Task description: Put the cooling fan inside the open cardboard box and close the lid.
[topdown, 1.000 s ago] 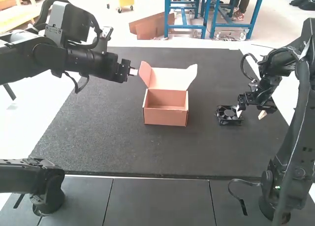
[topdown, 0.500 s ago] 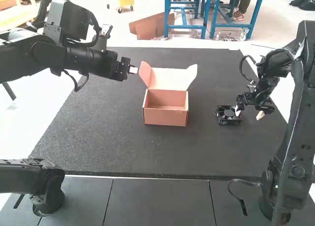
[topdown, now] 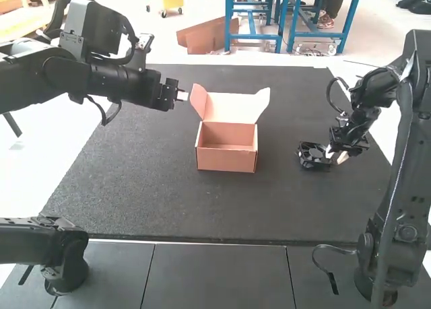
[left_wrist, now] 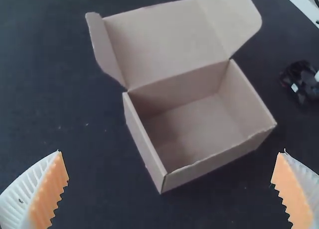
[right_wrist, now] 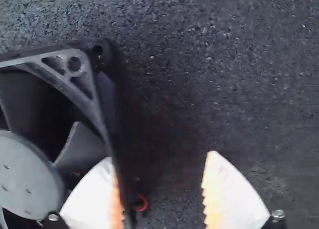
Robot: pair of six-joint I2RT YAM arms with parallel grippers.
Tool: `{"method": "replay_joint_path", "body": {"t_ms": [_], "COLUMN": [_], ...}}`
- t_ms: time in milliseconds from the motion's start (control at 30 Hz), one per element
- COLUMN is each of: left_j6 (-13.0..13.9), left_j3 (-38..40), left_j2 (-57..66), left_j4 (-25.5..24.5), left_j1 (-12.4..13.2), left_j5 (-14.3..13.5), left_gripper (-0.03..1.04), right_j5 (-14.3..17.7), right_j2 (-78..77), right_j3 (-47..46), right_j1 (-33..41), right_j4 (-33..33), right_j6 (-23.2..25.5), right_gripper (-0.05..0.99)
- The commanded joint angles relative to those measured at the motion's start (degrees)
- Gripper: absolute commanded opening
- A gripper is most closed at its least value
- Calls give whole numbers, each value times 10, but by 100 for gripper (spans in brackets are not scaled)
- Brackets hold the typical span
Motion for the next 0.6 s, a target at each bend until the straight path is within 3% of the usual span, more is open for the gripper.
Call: {"method": "replay_joint_path", "body": {"t_ms": [0, 33, 133, 367, 500, 567], "left_j6": [-3, -3, -3, -3, -3, -3], "left_j3": [21, 21, 21, 20, 17, 15], "left_j2": [-1, -1, -1, -1, -1, -2], "left_j4": [2, 2, 2, 2, 1, 2], "left_j1": [-2, -1, -1, -1, -1, -1], "left_j5": [7, 7, 7, 6, 6, 6], "left_gripper": [97, 97, 97, 97, 97, 97], "right_j5": [7, -2, -9, -19, -33, -36], "right_j2": [19, 18, 13, -45, -124, -170], "right_j3": [-31, -36, -51, -53, -50, -50], "right_j1": [-1, -1, -1, -1, 2, 2], "right_j4": [11, 15, 19, 46, 42, 34], "right_j6": [12, 11, 15, 76, 78, 108], "right_gripper": [7, -2, -1, -1, -1, -1]}}
